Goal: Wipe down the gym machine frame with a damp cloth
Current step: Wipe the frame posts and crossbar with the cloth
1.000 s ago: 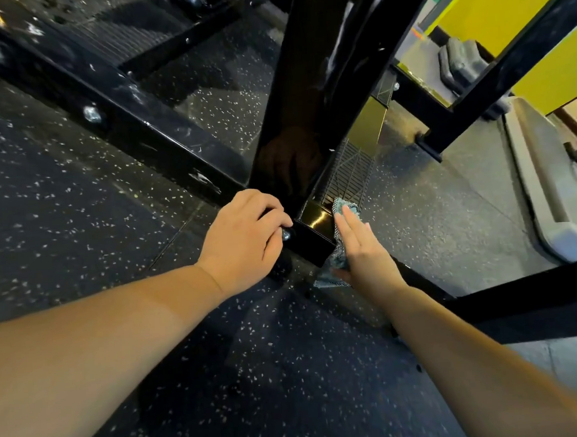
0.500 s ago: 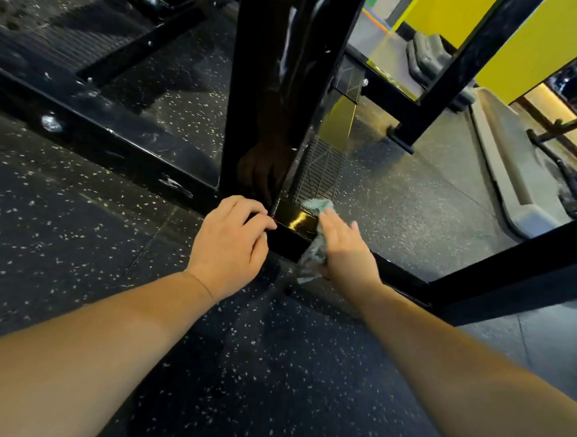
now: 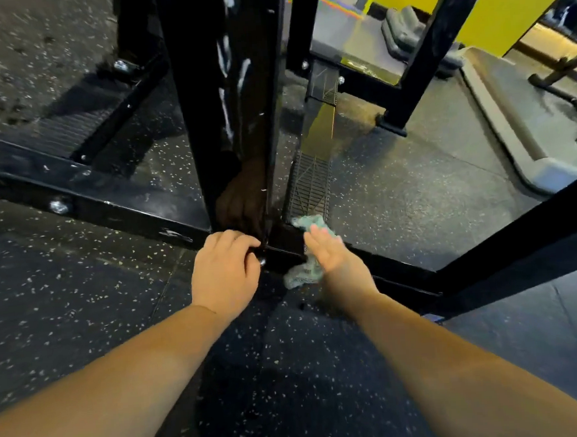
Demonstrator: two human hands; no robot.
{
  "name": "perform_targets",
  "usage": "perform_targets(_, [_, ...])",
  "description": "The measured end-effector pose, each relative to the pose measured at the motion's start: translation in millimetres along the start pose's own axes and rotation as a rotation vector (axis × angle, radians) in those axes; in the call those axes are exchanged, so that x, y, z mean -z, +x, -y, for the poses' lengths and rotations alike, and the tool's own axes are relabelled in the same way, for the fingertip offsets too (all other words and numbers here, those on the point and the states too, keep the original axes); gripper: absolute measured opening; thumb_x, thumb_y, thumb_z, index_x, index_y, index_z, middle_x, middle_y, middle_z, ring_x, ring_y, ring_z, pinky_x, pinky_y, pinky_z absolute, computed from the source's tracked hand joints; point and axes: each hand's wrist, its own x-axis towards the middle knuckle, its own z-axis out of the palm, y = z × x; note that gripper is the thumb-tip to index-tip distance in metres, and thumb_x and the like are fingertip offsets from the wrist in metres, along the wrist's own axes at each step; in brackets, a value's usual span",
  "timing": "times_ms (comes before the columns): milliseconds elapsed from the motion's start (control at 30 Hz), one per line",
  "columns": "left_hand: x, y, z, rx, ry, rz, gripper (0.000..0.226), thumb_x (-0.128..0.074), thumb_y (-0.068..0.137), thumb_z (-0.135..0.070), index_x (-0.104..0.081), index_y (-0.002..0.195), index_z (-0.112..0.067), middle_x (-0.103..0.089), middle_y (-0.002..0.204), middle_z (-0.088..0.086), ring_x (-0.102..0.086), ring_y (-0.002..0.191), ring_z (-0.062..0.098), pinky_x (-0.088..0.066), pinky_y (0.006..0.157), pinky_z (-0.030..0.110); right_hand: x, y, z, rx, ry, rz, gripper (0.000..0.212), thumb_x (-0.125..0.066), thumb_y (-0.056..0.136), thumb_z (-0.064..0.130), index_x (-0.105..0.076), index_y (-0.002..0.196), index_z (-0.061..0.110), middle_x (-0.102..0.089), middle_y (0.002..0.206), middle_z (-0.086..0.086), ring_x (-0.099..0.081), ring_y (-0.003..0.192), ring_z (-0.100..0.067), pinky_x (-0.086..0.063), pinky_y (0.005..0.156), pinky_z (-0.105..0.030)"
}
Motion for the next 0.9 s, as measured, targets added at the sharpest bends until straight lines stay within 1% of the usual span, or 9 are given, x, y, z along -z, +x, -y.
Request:
perform_targets(67, [8,8,0,-0.006,0.049,0.05,0.039,-0.037,0.084,-0.027,-0.068,0.104,-0.016,-0.065,0.102,0.001,-0.053,0.102,0.027,-0.043,0.086,0.038,-6,-18,-27,-0.089,0.053,-0.017,0.089,-0.071,0.058,-0.025,-0.045,0.139,0.0,-0.04,0.147,-0.016,-0.045,0.132,-0.036,-0.018,0.11,-0.044])
perform_targets(200, [22,10,2,0.082,0.151,0.251,0.031,-0.04,0.095,-0.025,-0.06,0.119,-0.022,-0.056,0.121,-0.002,-0.043,0.117,0.021,-0.037,0.1,0.034,-2,-13,-23,-0.123,0.142,0.142,0.075,-0.055,0.094,0.004,-0.011,0.153,0.014,-0.007,0.161,-0.002,-0.008,0.149,-0.02,0.001,0.117,-0.025])
perform_targets(367, [72,18,-13,0.451,0.327,0.576,0.04,-0.041,0.097,-0.033,-0.047,0.134,-0.02,-0.047,0.137,0.007,-0.045,0.125,0.026,-0.036,0.104,0.033,5,19,24,0.111,0.03,0.033,0.069,-0.038,0.095,-0.002,-0.002,0.153,0.008,-0.003,0.161,-0.01,-0.002,0.148,-0.025,-0.008,0.121,-0.035])
perform_targets(433, [95,18,-26,0.554,0.29,0.504,0.04,-0.044,0.096,-0.03,-0.049,0.132,-0.013,-0.05,0.135,0.01,-0.048,0.122,0.027,-0.038,0.103,0.034,12,18,26,0.161,0.099,0.052,0.066,-0.041,0.092,-0.006,-0.017,0.151,0.011,-0.019,0.157,-0.01,-0.018,0.146,-0.025,-0.027,0.115,-0.03])
perform_targets(500, [116,23,-38,0.603,0.237,0.399,0.037,-0.043,0.097,-0.022,-0.051,0.129,-0.007,-0.053,0.131,0.013,-0.049,0.121,0.029,-0.038,0.099,0.033,23,17,24,0.074,0.23,0.065,0.052,-0.044,0.09,-0.004,-0.043,0.138,0.016,-0.052,0.135,-0.008,-0.051,0.121,-0.025,-0.046,0.093,-0.031])
perform_targets(633, [140,34,-51,0.664,-0.099,0.094,0.025,-0.039,0.098,-0.014,-0.057,0.114,-0.008,-0.056,0.116,0.015,-0.055,0.09,0.023,-0.042,0.077,0.03,58,25,30,-0.402,0.914,-0.047,0.018,-0.055,0.091,0.013,-0.061,0.108,0.01,-0.064,0.094,-0.003,-0.059,0.086,-0.02,-0.041,0.071,-0.027])
perform_targets(733, [139,42,-50,0.718,-0.521,-0.128,0.02,-0.04,0.097,-0.018,-0.052,0.082,-0.021,-0.051,0.09,0.0,-0.045,0.068,0.008,-0.038,0.062,0.023,80,40,64,-0.58,1.542,-0.138,0.038,-0.063,0.09,0.037,-0.053,0.121,0.016,-0.059,0.115,0.004,-0.057,0.105,-0.017,-0.044,0.089,-0.03])
perform_targets(800, [138,53,-52,0.755,-0.805,-0.206,0.026,-0.038,0.099,-0.031,-0.056,0.084,-0.02,-0.054,0.082,-0.002,-0.045,0.066,0.009,-0.035,0.058,0.025,93,47,96,-0.566,1.814,-0.107,0.059,-0.054,0.085,0.059,-0.049,0.132,0.022,-0.056,0.132,-0.001,-0.055,0.118,-0.02,-0.041,0.105,-0.043])
perform_targets(900, [138,68,-50,0.607,-1.041,-0.081,0.041,-0.036,0.098,-0.05,-0.066,0.095,-0.022,-0.068,0.09,-0.003,-0.06,0.073,0.009,-0.046,0.061,0.023,105,44,139,-0.456,1.779,-0.259,0.065,-0.038,0.095,0.055,-0.016,0.152,0.032,-0.017,0.158,0.011,-0.018,0.144,-0.009,-0.012,0.12,-0.031])
